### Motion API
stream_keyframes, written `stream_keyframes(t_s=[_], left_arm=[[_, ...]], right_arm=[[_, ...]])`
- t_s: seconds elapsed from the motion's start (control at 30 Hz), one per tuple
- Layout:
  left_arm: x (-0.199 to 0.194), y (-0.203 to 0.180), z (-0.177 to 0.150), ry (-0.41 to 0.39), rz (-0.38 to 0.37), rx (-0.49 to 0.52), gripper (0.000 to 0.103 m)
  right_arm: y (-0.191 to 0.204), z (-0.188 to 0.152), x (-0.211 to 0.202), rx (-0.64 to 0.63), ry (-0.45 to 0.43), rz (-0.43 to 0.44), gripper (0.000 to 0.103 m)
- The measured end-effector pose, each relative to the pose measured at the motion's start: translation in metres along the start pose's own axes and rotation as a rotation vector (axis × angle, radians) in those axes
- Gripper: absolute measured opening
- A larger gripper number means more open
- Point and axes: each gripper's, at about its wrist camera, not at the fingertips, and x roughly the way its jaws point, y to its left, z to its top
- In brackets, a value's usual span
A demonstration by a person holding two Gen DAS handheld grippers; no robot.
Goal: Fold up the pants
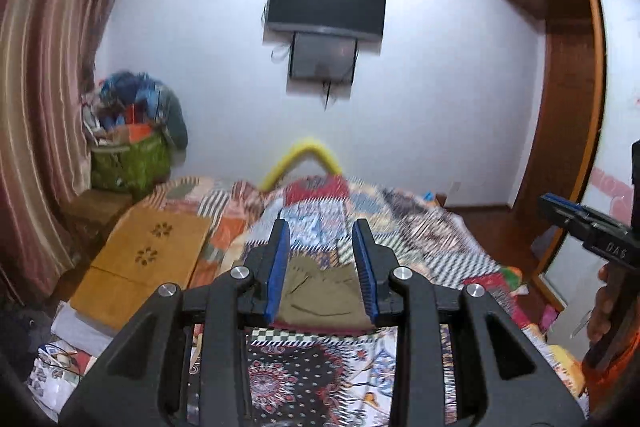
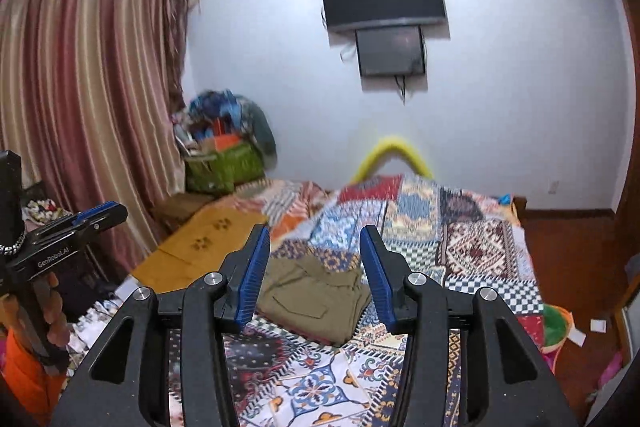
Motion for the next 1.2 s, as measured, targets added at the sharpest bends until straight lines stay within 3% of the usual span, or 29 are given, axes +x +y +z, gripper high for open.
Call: stream_keyframes(t_s=[0.03,0.1,0.17,0.3,0.43,0.53,0.6,0.7,1.2], left_arm=[[-0.016,-0.007,0.001,-0.028,0.002,0.005,0.034],[-0.041,-0.016,-0.001,-0.070,0.009,0.010,0.048],[-0.064,-0.026,-0.005,-0.111,0.023,0.023,0.056],[-0.096,-0.039,-0.014,-0.152,0.028,0.022,0.071],[-0.117,-0.050,-0.022,-0.180,0.052,0.031,0.083],[-0.128,-0.058,-0.029,-0.203,0.070,0.048,0.095],[-0.134,-0.060,-0.032,-0.206,0.064,0.047,0.100],[-0.140,-0.064,-0.037,-0.205,0.052,0.042,0.103],[-0.132,-0.056,-0.051,-0.169,0.055,0.005,0.103]], right_arm=[[0.004,0.000,-0.012,-0.006,-0.020,0.000,0.044],[0.011,-0.001,-0.033,-0.014,-0.059,0.005,0.048],[0.016,-0.002,-0.049,-0.017,-0.089,0.015,0.051],[0.028,-0.008,-0.073,-0.035,-0.130,0.027,0.057],[0.036,-0.014,-0.084,-0.056,-0.152,0.024,0.071],[0.040,-0.018,-0.086,-0.057,-0.163,0.008,0.089],[0.042,-0.021,-0.087,-0.050,-0.168,0.003,0.093],[0.044,-0.024,-0.088,-0.052,-0.166,-0.017,0.103],[0.049,-0.044,-0.096,-0.087,-0.151,-0.051,0.103]])
